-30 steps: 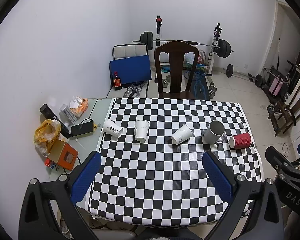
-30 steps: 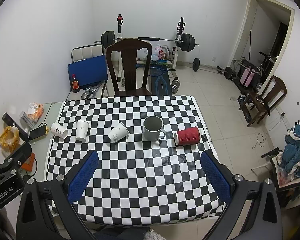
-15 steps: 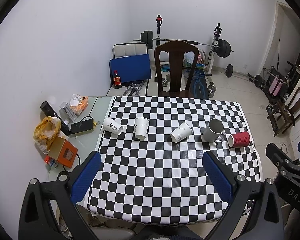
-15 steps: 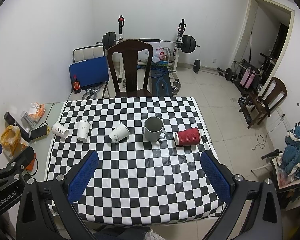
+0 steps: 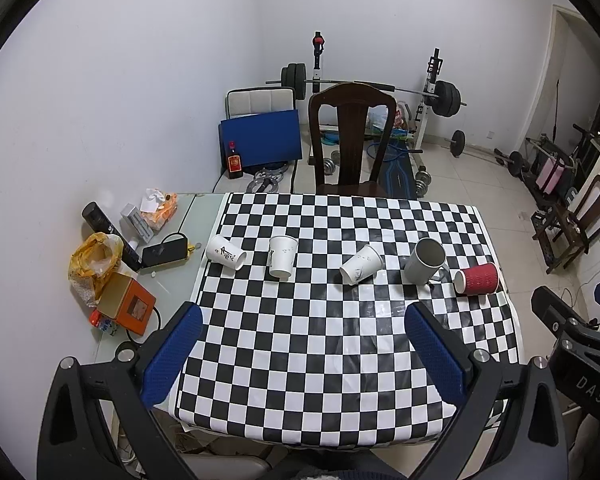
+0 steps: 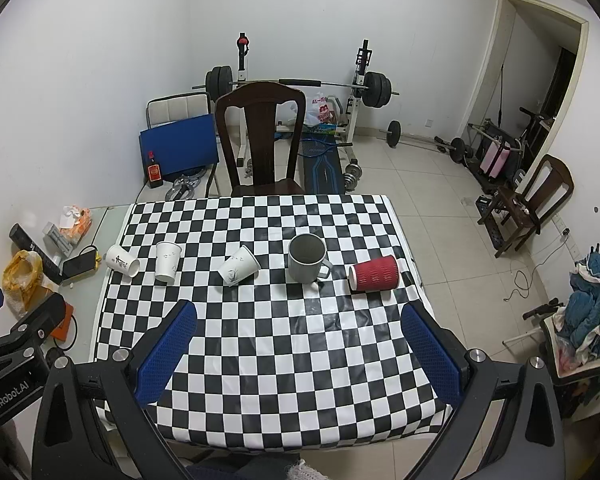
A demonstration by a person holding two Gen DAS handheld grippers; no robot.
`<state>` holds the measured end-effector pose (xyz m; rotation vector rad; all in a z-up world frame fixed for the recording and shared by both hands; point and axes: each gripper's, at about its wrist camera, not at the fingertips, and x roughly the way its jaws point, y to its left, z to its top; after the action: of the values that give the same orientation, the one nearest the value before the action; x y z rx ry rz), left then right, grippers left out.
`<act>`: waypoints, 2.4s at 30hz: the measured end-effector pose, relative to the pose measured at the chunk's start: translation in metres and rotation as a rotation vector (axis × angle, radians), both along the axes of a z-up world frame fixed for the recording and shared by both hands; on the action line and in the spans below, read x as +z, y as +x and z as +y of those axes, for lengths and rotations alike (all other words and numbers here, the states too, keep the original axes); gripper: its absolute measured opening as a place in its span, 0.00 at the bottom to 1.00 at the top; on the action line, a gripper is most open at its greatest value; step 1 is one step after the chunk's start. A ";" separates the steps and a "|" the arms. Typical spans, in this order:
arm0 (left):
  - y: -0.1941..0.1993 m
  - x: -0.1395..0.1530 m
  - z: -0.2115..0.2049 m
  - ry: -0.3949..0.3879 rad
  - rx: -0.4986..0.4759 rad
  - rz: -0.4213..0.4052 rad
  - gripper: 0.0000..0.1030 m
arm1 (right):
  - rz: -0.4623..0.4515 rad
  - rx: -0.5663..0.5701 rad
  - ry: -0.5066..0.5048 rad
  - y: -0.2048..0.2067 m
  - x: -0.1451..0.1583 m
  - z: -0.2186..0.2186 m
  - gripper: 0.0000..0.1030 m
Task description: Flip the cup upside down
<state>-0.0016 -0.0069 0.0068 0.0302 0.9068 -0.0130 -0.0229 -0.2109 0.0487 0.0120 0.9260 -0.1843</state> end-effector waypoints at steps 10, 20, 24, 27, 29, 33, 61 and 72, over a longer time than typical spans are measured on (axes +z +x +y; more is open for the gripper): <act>0.000 0.007 -0.004 0.000 0.000 -0.003 1.00 | -0.004 0.000 -0.001 -0.001 0.001 0.000 1.00; -0.001 0.009 -0.005 -0.003 0.000 -0.003 1.00 | -0.007 0.000 0.002 -0.002 0.002 0.000 1.00; -0.001 0.007 -0.004 -0.002 0.000 -0.004 1.00 | -0.008 0.001 0.000 -0.002 0.002 0.001 1.00; -0.001 0.007 -0.004 -0.001 0.000 -0.005 1.00 | -0.006 0.002 0.000 -0.002 0.001 0.001 1.00; -0.002 0.008 -0.005 -0.002 0.001 -0.005 1.00 | -0.004 0.003 0.000 -0.002 0.002 0.002 1.00; -0.002 0.007 -0.004 -0.004 -0.001 -0.006 1.00 | -0.003 0.006 0.001 0.000 0.004 0.004 1.00; 0.194 -0.230 -0.106 0.418 -0.290 0.226 1.00 | 0.563 -0.257 0.049 0.162 -0.324 -0.079 1.00; 0.244 -0.323 -0.182 0.495 -0.587 0.346 0.87 | 0.683 -0.324 0.111 0.199 -0.414 -0.119 1.00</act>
<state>0.2425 -0.1884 -0.3160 0.7740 1.2013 -0.3483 0.1764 -0.3299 -0.3658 0.2139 1.6152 -0.4537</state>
